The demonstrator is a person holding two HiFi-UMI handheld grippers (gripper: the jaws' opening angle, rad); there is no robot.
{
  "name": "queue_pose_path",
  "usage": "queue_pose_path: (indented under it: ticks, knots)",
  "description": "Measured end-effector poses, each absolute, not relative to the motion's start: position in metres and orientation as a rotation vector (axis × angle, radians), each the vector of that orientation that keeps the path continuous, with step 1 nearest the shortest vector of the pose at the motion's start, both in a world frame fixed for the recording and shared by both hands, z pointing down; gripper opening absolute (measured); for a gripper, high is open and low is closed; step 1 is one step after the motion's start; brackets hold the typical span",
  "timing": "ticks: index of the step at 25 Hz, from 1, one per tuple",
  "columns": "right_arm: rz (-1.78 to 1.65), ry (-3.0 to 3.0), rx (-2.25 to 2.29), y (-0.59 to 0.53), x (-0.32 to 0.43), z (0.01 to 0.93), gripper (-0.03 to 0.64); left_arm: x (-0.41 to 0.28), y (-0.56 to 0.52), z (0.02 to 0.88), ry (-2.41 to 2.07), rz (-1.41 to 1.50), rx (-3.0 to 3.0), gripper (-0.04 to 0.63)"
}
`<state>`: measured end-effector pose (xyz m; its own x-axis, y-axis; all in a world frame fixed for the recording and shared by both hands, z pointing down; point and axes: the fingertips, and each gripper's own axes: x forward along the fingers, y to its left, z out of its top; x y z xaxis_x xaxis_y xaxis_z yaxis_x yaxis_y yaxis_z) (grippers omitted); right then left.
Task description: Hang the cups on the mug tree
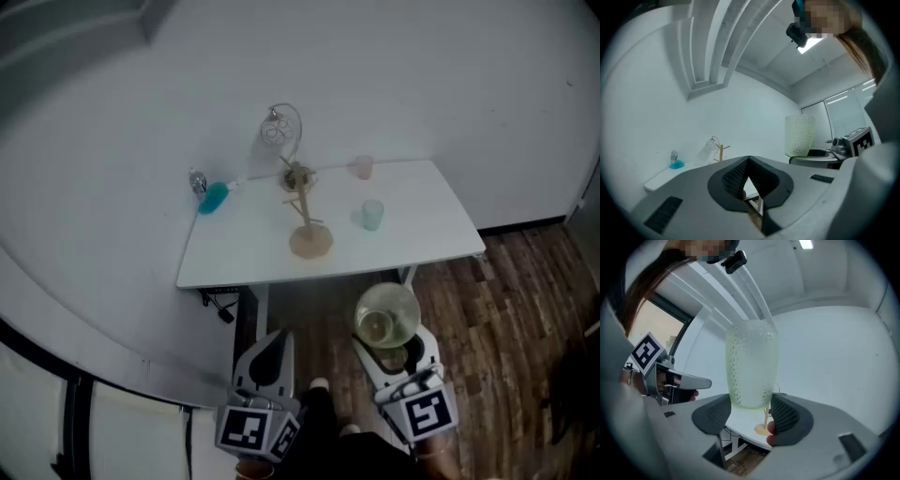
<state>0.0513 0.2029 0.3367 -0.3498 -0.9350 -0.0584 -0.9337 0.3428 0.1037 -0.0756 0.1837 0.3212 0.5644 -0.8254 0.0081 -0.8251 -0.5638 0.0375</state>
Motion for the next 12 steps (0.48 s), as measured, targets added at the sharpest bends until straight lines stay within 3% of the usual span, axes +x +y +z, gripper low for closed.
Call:
queue_pose_path:
  ticks: [12]
  knots:
    - [-0.218, -2.637, 1.747, 0.141, 0.046, 0.330, 0.275, -0.078, 0.124, 0.319, -1.464, -0.021, 2.754, -0.002]
